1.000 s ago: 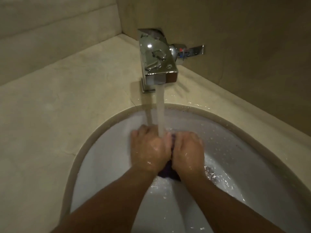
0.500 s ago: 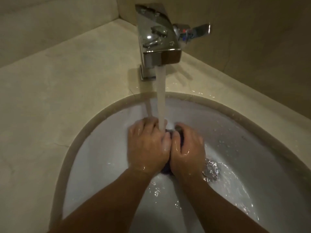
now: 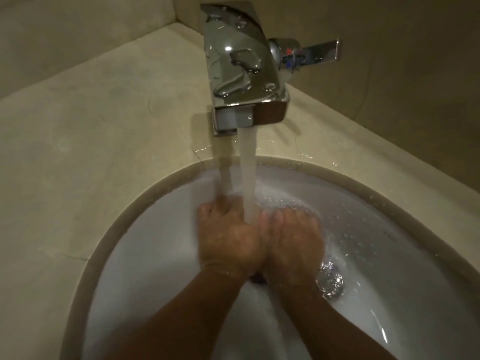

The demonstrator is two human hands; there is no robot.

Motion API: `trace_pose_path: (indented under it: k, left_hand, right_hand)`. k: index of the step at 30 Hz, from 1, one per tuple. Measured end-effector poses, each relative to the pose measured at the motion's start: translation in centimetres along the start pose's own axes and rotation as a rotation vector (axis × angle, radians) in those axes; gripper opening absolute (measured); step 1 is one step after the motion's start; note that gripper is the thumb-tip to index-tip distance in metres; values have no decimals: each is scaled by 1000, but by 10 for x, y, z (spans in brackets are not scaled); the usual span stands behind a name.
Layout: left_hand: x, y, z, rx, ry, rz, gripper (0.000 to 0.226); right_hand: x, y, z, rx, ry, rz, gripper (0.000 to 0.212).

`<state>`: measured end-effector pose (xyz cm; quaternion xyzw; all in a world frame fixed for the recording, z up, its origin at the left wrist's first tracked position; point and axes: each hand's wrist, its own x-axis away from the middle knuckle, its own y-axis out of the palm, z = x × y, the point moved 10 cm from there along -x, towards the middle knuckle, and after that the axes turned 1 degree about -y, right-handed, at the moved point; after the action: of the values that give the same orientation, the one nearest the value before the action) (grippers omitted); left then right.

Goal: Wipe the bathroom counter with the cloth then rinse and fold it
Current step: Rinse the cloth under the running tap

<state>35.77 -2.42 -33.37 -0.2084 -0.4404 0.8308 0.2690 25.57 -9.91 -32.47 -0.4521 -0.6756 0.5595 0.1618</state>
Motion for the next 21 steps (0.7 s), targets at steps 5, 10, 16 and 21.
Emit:
trace_pose_path:
  k: [5,10,16,21]
  left_hand:
    - [-5,24,-4,-279,36,-128,44]
    - [-2,12,14,-393,118,-143,47]
    - [3,-66,36,-76,211,207,45]
    - [14,-49,25,-110,255,166,35]
  right_hand:
    - [9,27,17,-12,163,-294,42]
    - [6,25,11,-124,113,-396,29]
    - [-2,-56,-6,-654,6,125,22]
    - [11,-27,0,-600,20,-28,26]
